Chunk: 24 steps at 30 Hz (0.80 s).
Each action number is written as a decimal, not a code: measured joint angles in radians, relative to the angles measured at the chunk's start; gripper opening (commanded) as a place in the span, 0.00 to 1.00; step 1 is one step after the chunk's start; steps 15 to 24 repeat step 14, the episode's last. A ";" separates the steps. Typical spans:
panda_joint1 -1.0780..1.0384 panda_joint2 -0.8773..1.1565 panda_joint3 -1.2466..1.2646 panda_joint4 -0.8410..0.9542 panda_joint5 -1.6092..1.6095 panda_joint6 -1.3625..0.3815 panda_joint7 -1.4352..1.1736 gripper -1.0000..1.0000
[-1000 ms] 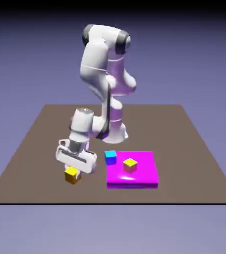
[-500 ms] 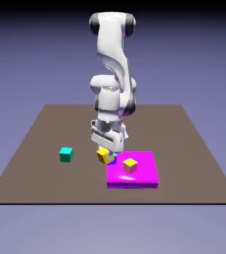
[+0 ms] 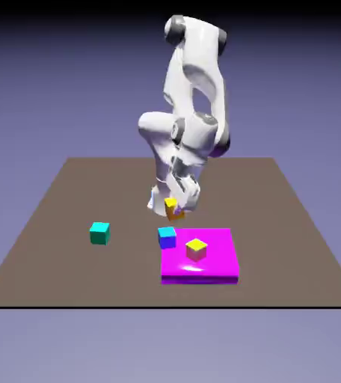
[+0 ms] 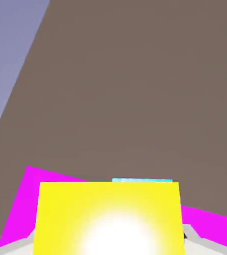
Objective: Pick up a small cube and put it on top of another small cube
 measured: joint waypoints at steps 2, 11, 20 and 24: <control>-0.036 0.017 0.030 -0.003 -0.014 0.025 0.012 0.00; -0.362 0.174 0.297 -0.026 -0.140 0.252 0.116 0.00; -0.382 0.183 0.313 -0.027 -0.147 0.264 0.123 1.00; -0.382 0.183 0.313 -0.027 -0.147 0.264 0.123 1.00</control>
